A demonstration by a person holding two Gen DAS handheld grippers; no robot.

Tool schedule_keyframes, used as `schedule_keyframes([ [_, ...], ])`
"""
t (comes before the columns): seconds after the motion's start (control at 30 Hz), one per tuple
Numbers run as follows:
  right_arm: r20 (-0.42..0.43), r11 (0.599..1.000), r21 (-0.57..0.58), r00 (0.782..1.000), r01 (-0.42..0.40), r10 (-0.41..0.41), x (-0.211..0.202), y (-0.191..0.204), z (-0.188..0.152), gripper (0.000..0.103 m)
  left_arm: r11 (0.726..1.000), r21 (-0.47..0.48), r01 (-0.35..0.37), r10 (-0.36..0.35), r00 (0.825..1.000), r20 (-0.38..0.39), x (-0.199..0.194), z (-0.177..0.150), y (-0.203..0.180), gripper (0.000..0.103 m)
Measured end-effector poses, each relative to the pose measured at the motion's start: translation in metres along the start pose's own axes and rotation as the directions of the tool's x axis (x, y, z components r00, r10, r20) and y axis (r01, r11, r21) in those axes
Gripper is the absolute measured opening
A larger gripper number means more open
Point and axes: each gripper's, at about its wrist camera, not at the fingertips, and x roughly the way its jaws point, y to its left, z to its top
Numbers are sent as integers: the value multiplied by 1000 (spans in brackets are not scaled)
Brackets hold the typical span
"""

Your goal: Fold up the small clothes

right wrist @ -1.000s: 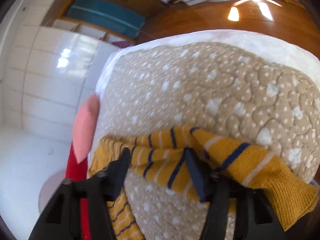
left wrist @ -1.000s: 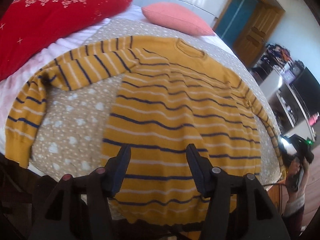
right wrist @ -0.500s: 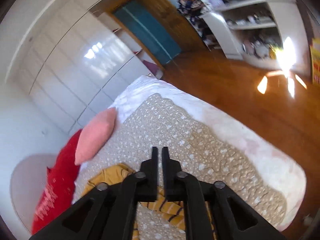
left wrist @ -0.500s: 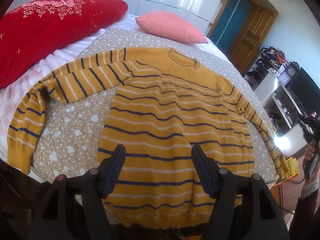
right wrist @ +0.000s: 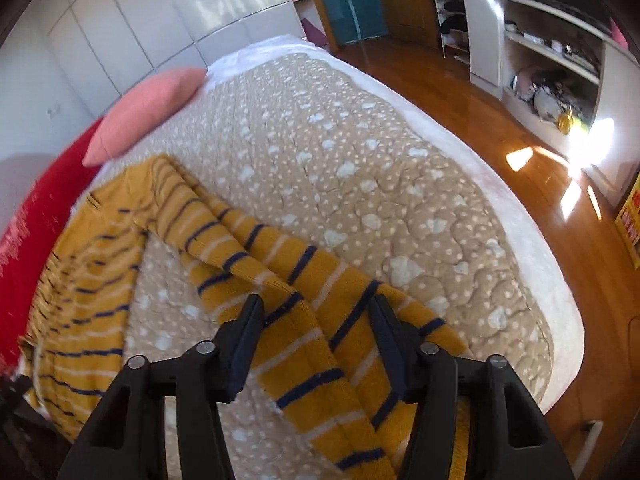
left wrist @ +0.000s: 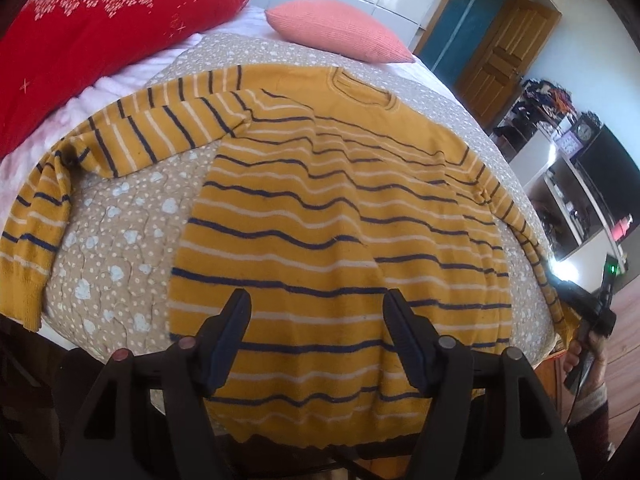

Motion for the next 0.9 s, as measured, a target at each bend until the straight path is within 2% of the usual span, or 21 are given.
schedule_keyframes([
  [0.03,-9,1000,-6,1000,-30,30,1,2,-2,6,1000,13,-5,5,1000,1,-1,-1,-3,67],
  [0.07,-7,999,-4,999,-50,50,-4,3,3,6,1000,25,-11,11,1000,2,-1,-1,-5,67],
  [0.13,25,999,-36,999,-34,35,-24,11,15,4,999,32,-18,18,1000,1,-1,-1,-6,67],
  [0.23,146,997,-67,989,38,-28,-62,11,57,3,1000,4,-6,6,1000,-3,1,3,-5,67],
  [0.27,197,994,-79,979,73,-56,-78,12,69,3,1000,-9,3,-3,1000,1,1,4,-4,67],
  [0.33,317,972,-112,935,206,-161,-107,23,90,0,1000,-23,16,-15,1000,11,-1,4,-4,67],
  [0.37,360,962,-126,915,241,-182,-120,28,96,0,1000,-24,18,-17,1000,13,-1,3,-4,67],
  [0.4,369,964,-130,913,234,-172,-124,31,97,0,1000,-22,19,-18,1000,14,-1,2,-5,67],
  [0.5,352,969,-133,924,207,-149,-126,35,76,0,1000,-12,10,-10,1000,1,2,-2,-3,67],
  [0.6,245,984,-108,963,141,-112,-106,26,32,1,1000,-28,8,-9,1000,-23,6,-4,6,67],
  [0.67,161,996,-41,984,84,-76,-87,11,6,1,999,-42,12,-13,999,-30,8,-3,11,67],
  [0.8,118,989,147,993,-5,-13,-74,-28,-2,2,998,-65,19,-21,999,-25,9,-1,14,68],
  [0.87,146,975,214,989,-59,28,-73,-38,7,10,998,-61,27,-28,999,-26,9,-2,8,68],
  [0.9,173,965,249,984,-87,44,-73,-42,18,29,998,-53,29,-30,999,-29,10,-3,5,68],
])
